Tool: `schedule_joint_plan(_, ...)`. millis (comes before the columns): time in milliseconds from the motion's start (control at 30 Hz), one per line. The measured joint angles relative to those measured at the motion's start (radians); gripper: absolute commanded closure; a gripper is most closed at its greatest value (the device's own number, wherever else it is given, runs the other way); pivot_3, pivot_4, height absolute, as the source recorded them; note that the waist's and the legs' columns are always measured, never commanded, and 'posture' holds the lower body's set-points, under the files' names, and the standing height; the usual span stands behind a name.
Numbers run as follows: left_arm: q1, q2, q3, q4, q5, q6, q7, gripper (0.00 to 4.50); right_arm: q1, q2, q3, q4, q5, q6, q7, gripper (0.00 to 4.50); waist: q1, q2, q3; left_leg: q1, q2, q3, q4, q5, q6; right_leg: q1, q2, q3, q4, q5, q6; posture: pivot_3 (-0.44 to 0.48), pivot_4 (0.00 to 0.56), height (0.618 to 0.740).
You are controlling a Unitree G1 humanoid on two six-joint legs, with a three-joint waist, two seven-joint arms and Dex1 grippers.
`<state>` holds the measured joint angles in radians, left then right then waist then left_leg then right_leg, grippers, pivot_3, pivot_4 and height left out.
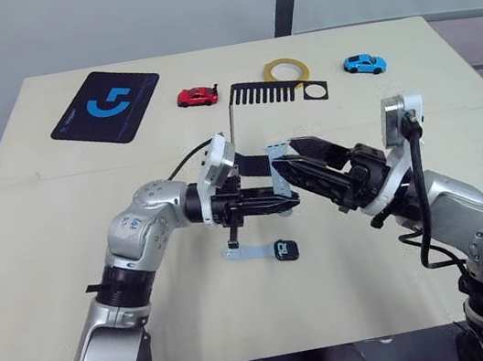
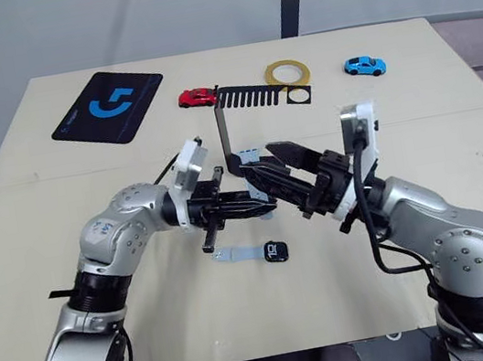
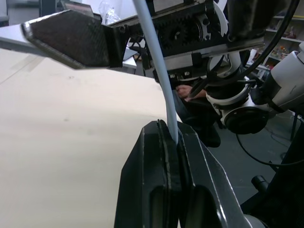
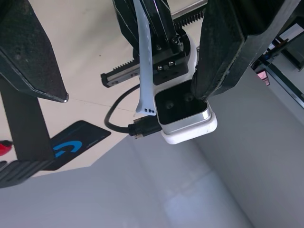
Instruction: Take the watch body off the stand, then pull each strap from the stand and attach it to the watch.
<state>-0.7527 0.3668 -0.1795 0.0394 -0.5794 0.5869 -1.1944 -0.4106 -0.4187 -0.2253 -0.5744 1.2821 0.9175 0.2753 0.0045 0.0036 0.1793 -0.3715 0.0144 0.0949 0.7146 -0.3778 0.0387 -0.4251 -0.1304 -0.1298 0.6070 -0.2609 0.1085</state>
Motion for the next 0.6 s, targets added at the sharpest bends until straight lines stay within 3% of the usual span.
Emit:
schedule_joint_plan(167,-0.002,-0.006,-0.001,0.013,0.008,-0.004,-0.001,4.5,0.001,-0.005,0.03,0.0,0.0,-0.009,-0.006,0.03,-0.001,0.0,0.0,0.0,0.0,0.0,0.0,0.0,0.0,0.0,0.0,0.0,0.0,0.0,0.0,0.0,0.15,0.732)
schedule_joint_plan(267,-0.002,-0.007,-0.001,0.013,0.008,-0.004,-0.001,4.5,0.001,-0.005,0.035,0.001,0.0,-0.024,-0.006,0.76,-0.001,0.0,0.0,0.0,0.0,0.0,0.0,0.0,0.0,0.0,0.0,0.0,0.0,0.0,0.0,0.0,0.15,0.732)
schedule_joint_plan(600,-0.002,-0.011,0.0,0.007,0.009,0.002,0.012,4.5,0.0,-0.006,0.065,0.018,-0.001,-0.049,-0.003,0.76,-0.001,0.0,0.0,0.0,0.001,0.0,0.0,0.0,0.0,0.0,0.0,0.0,0.0,0.0,0.0,0.0,0.15,0.732)
